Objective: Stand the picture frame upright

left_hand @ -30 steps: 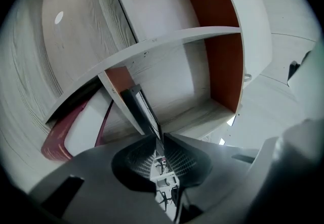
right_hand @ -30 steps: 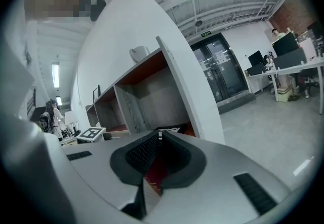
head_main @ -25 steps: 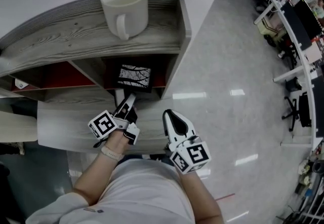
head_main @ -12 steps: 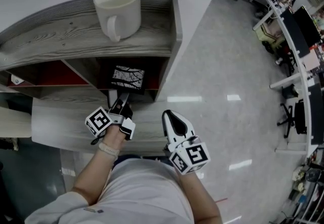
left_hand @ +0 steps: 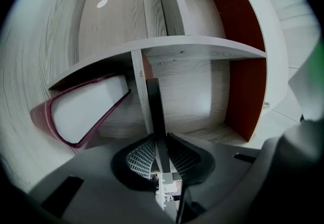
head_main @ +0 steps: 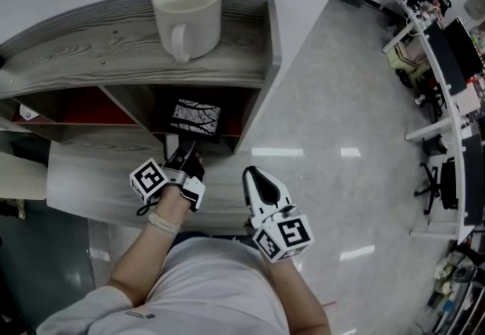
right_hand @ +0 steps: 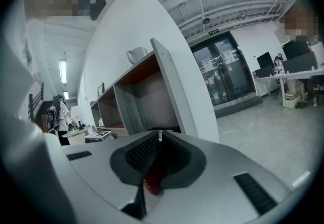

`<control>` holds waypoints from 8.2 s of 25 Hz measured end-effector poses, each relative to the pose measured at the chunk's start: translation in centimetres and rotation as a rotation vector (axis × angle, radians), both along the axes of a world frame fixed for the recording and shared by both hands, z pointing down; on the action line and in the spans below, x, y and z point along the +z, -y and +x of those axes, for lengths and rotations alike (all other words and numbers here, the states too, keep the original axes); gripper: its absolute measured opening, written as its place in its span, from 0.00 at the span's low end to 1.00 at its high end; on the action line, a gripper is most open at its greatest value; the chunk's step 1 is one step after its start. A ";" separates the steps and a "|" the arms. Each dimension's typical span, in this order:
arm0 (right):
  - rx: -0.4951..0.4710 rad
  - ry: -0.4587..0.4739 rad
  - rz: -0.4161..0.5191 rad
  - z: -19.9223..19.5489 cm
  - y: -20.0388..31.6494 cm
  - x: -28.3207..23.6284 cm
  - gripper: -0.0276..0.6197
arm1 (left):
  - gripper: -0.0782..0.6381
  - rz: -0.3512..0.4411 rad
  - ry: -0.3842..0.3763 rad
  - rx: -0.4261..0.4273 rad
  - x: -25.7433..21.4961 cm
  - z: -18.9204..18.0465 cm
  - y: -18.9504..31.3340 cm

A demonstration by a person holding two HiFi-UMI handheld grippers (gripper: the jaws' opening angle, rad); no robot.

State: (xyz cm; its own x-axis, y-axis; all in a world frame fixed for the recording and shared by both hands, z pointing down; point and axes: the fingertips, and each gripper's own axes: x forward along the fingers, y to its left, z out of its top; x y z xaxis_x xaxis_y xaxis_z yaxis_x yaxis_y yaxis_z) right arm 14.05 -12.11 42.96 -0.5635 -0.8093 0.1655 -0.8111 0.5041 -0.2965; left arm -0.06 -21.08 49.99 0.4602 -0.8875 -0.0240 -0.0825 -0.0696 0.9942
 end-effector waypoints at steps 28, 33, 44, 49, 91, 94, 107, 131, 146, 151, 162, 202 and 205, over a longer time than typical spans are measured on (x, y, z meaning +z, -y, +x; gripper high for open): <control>0.050 0.029 -0.021 -0.7 -0.4 0.7 0.09 | 0.28 0.173 0.677 0.264 1.1 2.1 -4.9; 0.057 0.040 -0.014 -1.9 -0.6 0.5 0.09 | 0.28 0.296 0.967 0.313 0.3 1.2 -5.1; 0.147 0.057 -0.012 -2.3 -1.9 0.5 0.09 | 0.29 0.644 1.679 0.382 -1.3 0.0 -4.0; 0.204 0.067 -0.012 -1.7 -2.6 0.6 0.09 | 0.30 0.805 1.964 0.417 -0.6 0.0 -3.4; 0.190 0.036 -0.006 2.6 -2.4 0.1 0.09 | 0.26 0.654 1.800 0.118 -2.3 4.9 0.1; 0.183 0.032 -0.007 3.1 -2.3 0.2 0.09 | 0.26 0.659 1.747 0.099 -2.5 5.6 0.1; 0.165 0.032 -0.013 3.7 -1.7 0.4 0.09 | 0.25 0.732 1.555 0.114 -3.6 7.9 0.5; 0.203 0.025 -0.020 2.9 -1.9 0.5 0.09 | 0.28 0.749 1.442 0.165 -3.0 8.2 0.6; 0.178 0.025 0.003 -0.3 -1.4 -0.1 0.09 | 0.28 0.732 1.400 0.280 -2.7 5.4 -1.4; 0.170 0.020 0.010 -1.4 -1.4 -0.4 0.09 | 0.28 0.683 1.409 0.316 -1.4 4.7 -0.4; 0.204 0.006 0.008 -0.7 -1.7 -0.5 0.09 | 0.28 0.710 1.395 0.370 -1.4 6.4 0.2; 0.127 0.034 0.016 -3.1 -0.5 -0.3 0.09 | 0.28 0.652 1.324 0.329 -4.2 3.5 -1.3; 0.090 0.040 0.022 -4.6 0.1 -0.4 0.09 | 0.27 0.637 1.309 0.315 -4.6 1.6 -2.0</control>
